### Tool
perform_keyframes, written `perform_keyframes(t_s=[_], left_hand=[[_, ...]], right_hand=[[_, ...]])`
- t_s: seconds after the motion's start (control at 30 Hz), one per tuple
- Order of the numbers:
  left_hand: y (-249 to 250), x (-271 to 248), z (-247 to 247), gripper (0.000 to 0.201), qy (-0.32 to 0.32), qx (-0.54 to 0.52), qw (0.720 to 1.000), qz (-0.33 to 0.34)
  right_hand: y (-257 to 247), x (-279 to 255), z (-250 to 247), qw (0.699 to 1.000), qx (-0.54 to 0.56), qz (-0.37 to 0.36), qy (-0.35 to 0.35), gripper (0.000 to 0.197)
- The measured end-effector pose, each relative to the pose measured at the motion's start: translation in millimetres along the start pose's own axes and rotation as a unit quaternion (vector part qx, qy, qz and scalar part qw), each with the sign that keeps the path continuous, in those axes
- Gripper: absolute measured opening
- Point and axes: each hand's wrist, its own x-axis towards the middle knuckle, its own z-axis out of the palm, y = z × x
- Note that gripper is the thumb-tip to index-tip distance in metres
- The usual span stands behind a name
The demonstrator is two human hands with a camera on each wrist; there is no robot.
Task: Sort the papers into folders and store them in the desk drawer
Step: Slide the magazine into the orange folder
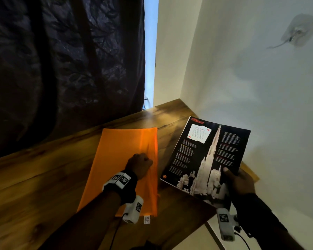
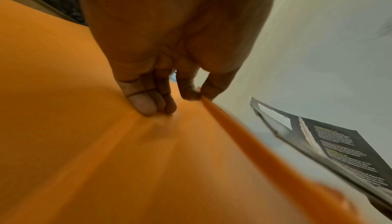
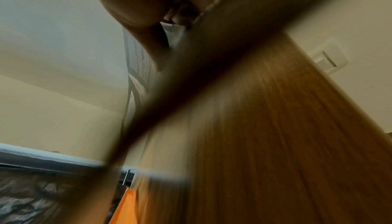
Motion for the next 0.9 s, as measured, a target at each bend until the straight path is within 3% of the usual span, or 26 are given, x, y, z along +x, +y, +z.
perform_keyframes(t_s=[0.1, 0.27, 0.4, 0.53, 0.67, 0.77, 0.9], left_hand=[[2, -10, -8, 0.031, 0.053, -0.028, 0.998, 0.000], [-1, -20, -11, 0.028, 0.111, 0.019, 0.993, 0.015], [3, -30, -6, 0.016, 0.170, 0.064, 0.982, 0.046], [9, -35, -7, 0.021, 0.168, 0.106, 0.979, 0.050], [15, -43, -8, 0.023, 0.116, 0.166, 0.977, 0.072], [17, -49, -4, 0.034, 0.065, 0.245, 0.962, 0.098], [17, -58, -1, 0.031, 0.063, 0.250, 0.960, 0.113]], right_hand=[[0, 5, 0, 0.999, -0.018, -0.002, -0.033, 0.007], [-7, 5, 7, 0.988, -0.083, -0.063, -0.111, 0.016], [-12, 11, 6, 0.957, -0.192, -0.091, -0.195, 0.016], [-25, 10, 8, 0.923, -0.233, -0.097, -0.290, 0.015], [-41, 7, 20, 0.901, -0.253, -0.102, -0.337, 0.008], [-45, 8, 31, 0.904, -0.217, -0.098, -0.356, 0.012], [-35, 15, 51, 0.916, -0.204, -0.091, -0.334, 0.013]])
